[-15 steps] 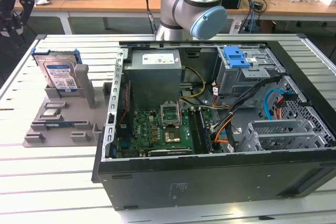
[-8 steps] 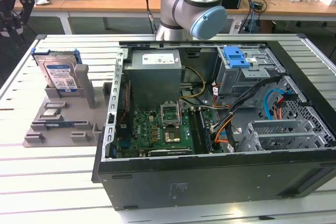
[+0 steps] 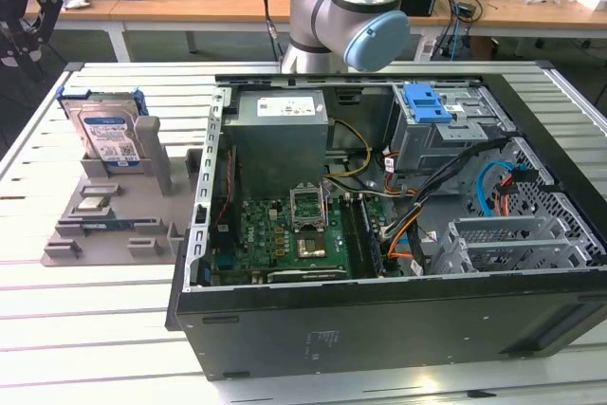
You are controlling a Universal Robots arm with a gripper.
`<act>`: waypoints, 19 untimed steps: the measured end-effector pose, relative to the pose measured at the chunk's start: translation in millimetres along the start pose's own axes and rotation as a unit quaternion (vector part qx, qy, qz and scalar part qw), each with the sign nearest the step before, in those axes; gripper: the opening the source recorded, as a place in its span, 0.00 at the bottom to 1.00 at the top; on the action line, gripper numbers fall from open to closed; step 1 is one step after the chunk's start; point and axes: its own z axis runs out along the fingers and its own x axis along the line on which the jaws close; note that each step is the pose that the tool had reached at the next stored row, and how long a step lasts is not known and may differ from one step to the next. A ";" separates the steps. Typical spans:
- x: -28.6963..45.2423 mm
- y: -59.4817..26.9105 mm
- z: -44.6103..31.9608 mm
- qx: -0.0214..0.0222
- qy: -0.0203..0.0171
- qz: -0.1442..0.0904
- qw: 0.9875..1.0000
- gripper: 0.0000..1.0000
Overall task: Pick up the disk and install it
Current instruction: 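Pick up the disk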
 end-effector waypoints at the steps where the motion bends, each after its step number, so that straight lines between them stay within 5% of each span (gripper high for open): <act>1: 0.0 0.0 0.0 0.000 0.000 -0.007 1.000 0.11; 5: 0.0 0.0 0.0 -0.001 0.001 -0.042 0.999 0.11; 11: 0.0 0.0 0.0 -0.002 0.003 -0.088 0.996 0.11; 16: 0.0 0.0 0.0 -0.003 0.004 -0.124 0.992 0.11; 19: 0.0 0.0 0.0 -0.003 0.005 -0.148 0.989 0.11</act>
